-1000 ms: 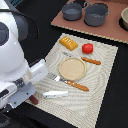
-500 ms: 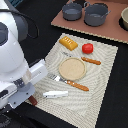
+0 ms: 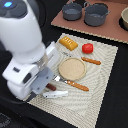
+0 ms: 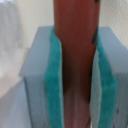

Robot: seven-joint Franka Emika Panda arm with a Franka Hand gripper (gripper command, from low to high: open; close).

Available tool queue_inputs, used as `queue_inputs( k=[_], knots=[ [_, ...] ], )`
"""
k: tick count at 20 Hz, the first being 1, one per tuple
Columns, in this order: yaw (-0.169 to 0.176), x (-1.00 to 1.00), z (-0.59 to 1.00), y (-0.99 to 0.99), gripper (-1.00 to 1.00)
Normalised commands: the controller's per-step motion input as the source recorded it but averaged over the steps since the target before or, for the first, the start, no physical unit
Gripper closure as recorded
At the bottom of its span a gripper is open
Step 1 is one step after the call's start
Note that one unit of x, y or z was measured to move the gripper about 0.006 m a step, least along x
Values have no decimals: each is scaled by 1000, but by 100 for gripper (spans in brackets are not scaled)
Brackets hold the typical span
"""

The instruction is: Interact with the objects in diverse but meaningful ways.

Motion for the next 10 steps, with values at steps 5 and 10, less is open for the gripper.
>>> queue_inputs(
  k=[5,10],
  knots=[
    [125,614,235,685,100],
    [51,312,-12,241,100]
  ],
)
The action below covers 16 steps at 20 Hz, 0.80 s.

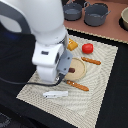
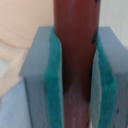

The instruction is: Interact with the objects in diverse but meaningful ways.

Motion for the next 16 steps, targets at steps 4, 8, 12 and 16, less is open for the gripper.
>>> queue_inputs(
  k=[4,8,12,16],
  knots=[
    [6,175,-115,0,100],
    [0,100,-219,-75,100],
    [10,215,-164,-37,100],
    [17,494,-9,101,100]
  ],
)
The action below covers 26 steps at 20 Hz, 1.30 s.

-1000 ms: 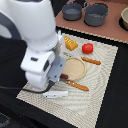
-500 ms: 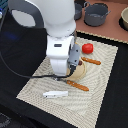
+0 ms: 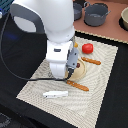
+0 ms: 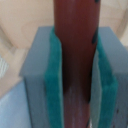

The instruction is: Interact with the objects in diverse but meaningful ways.

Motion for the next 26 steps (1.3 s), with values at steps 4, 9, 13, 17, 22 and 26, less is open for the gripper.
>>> queue_inputs(
  k=[4,9,13,17,22,26],
  knots=[
    [22,625,8,200,100],
    [29,790,89,349,100],
    [38,606,3,289,100],
    [42,394,-61,196,-100],
    [70,69,-6,53,-100],
    [84,-18,134,4,-100]
  ],
)
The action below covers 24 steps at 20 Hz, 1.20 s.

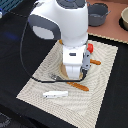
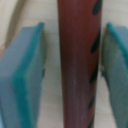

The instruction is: Interact with the objects in diverse but meaningful ways.

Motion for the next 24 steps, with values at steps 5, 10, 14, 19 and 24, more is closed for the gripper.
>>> queue_inputs(
  k=[5,10,14,19,24],
  knots=[
    [67,-229,551,-19,-100],
    [41,-334,784,-158,-100],
    [35,-275,709,-236,-100],
    [22,-156,594,136,-100],
    [-26,-147,461,579,-100]
  ],
)
